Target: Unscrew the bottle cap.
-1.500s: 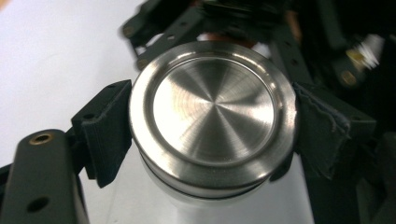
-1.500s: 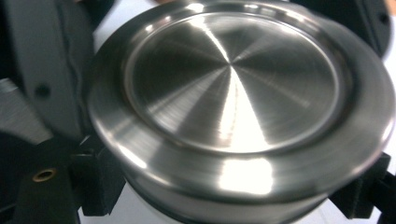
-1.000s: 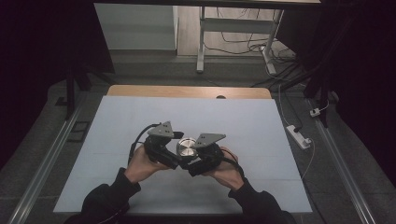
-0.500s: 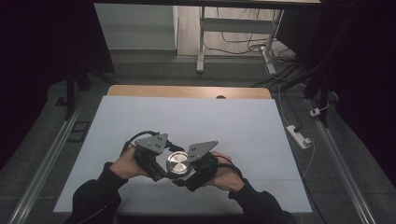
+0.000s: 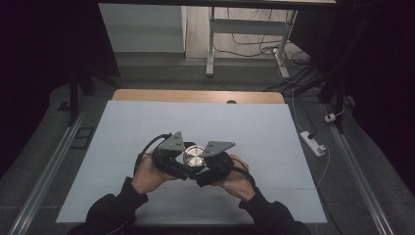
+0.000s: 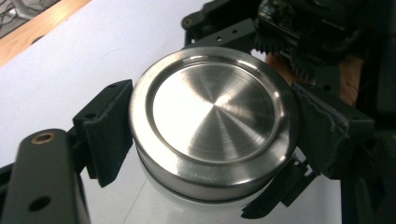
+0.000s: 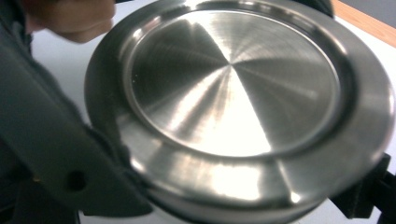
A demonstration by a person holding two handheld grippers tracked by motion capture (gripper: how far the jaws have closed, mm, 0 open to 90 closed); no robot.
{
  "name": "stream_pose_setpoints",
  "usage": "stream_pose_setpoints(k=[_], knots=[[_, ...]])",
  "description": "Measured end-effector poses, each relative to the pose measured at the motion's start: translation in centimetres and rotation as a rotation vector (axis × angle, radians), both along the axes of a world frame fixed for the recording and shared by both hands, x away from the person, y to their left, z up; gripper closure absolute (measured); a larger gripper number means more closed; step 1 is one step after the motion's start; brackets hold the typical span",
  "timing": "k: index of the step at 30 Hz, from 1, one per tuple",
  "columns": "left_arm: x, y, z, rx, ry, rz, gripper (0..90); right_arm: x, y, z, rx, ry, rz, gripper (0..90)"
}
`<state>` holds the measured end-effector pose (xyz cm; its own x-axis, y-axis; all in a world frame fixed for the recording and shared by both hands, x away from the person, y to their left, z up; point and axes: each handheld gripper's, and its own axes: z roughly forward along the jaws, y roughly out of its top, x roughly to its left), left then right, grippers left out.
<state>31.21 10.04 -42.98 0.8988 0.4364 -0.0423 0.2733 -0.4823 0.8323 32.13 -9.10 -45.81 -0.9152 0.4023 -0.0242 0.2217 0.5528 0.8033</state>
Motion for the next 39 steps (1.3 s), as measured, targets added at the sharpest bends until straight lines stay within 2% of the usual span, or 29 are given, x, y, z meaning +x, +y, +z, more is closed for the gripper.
stream_pose_setpoints(k=[2,5,7,11,15,17,20,23,25,27,29,31,34,39], knots=[[0.1,0.1,-0.1,-0.019,0.015,0.006,19.2,0.1,0.1,0.0,0.004,0.000,-0.014,14.6],[0.5,0.5,0.1,-0.042,0.044,-0.028,17.4,0.0,0.1,-0.1,0.010,0.002,-0.022,14.6],[0.7,1.0,0.5,-0.058,0.056,-0.047,12.2,0.1,0.0,-0.1,0.018,0.001,-0.021,14.6],[0.7,2.0,1.2,-0.044,0.025,-0.094,4.8,0.2,-0.3,0.2,0.041,0.003,-0.001,14.6],[0.7,2.2,0.9,0.008,0.000,-0.203,8.6,-0.1,-0.2,0.3,0.043,0.006,0.062,14.6],[0.7,2.0,0.6,0.034,-0.014,-0.221,10.2,-0.3,0.0,0.2,0.034,0.007,0.093,14.6],[0.7,1.7,0.1,0.019,-0.004,-0.250,18.8,-0.8,0.5,0.0,0.023,0.011,0.112,14.6],[0.6,1.6,0.0,0.029,-0.009,-0.212,19.4,-0.7,0.6,-0.2,0.005,0.002,0.109,14.6],[0.5,1.4,0.1,0.028,-0.018,-0.180,19.6,-0.5,0.5,-0.3,0.011,0.010,0.088,14.7],[0.4,1.1,0.4,0.012,-0.023,-0.154,19.6,-0.4,0.3,-0.2,0.017,0.009,0.077,14.6],[0.2,1.2,0.9,-0.022,-0.031,-0.136,19.7,-0.4,0.2,-0.1,0.020,0.002,0.071,14.6],[0.1,1.4,1.4,-0.050,-0.019,-0.131,19.6,-0.4,0.2,-0.1,0.024,0.005,0.066,14.6],[-0.1,1.8,1.9,-0.065,-0.016,-0.125,19.7,-0.4,0.3,-0.2,0.023,0.005,0.063,14.6],[-0.3,2.1,2.2,-0.064,-0.017,-0.124,19.6,-0.2,0.2,-0.2,0.021,-0.001,0.057,14.6]])
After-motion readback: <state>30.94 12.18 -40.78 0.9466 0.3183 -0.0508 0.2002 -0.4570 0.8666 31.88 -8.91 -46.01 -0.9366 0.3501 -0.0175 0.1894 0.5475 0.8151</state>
